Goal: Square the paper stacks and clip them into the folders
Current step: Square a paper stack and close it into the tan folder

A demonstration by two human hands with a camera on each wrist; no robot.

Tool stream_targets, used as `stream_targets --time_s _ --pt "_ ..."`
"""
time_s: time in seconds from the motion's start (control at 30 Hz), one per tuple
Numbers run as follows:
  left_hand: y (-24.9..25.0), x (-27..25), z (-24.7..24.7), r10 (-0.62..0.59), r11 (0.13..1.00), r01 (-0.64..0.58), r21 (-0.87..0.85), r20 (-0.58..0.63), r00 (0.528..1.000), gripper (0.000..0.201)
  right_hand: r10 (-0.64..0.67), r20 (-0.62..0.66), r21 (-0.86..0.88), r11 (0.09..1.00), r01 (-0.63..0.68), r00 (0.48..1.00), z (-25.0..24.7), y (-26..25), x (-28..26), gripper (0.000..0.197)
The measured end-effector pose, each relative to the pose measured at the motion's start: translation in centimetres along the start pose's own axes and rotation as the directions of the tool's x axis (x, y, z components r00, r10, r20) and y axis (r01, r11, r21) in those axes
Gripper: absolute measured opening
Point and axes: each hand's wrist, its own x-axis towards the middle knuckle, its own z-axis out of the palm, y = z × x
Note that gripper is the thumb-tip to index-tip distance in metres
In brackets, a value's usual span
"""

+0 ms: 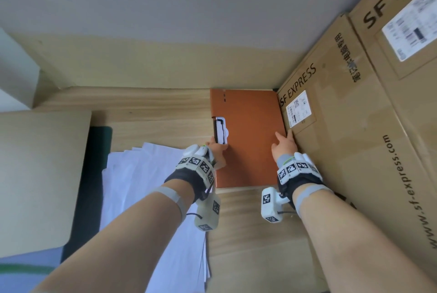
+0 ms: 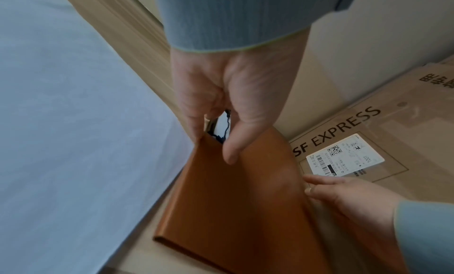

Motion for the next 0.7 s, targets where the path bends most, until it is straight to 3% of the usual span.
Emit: stream_targets --time_s 0.17,0.3,0.47,0.57,0.7 --pt "-2.1 -0.8 -0.8 0.061 0.998 -0.058 0.04 -0.086 0.994 0.048 -0.018 0.003 0.08 0.997 0.018 1.0 0.7 -1.3 -1.5 0.043" --pt "-6.3 -1.9 -1.8 -0.094 0.99 0.113 0.084 -0.204 0.975 0.067 -0.093 0.047 0.151 0.985 0.085 0.995 2.3 -3.4 -3.8 0.036" --pt "-12.6 -3.8 -2.2 -0.25 0.938 0.282 0.2 -0.172 0.953 0.086 -0.21 0.125 0.199 0.963 0.183 0.97 4.9 -6.9 -7.7 0.033" --pt "-14.8 -5.3 -1.9 -0.209 0.93 0.278 0.241 -0.274 0.939 0.09 -0.251 0.19 0.214 0.954 0.209 0.949 6.5 -8.4 -9.8 0.032" --pt "-16.5 -6.8 -1.5 -0.122 0.928 0.238 0.288 -0.368 0.922 0.078 -0.225 0.24 0.195 0.964 0.18 0.944 8.1 -9.5 -11.8 0.035"
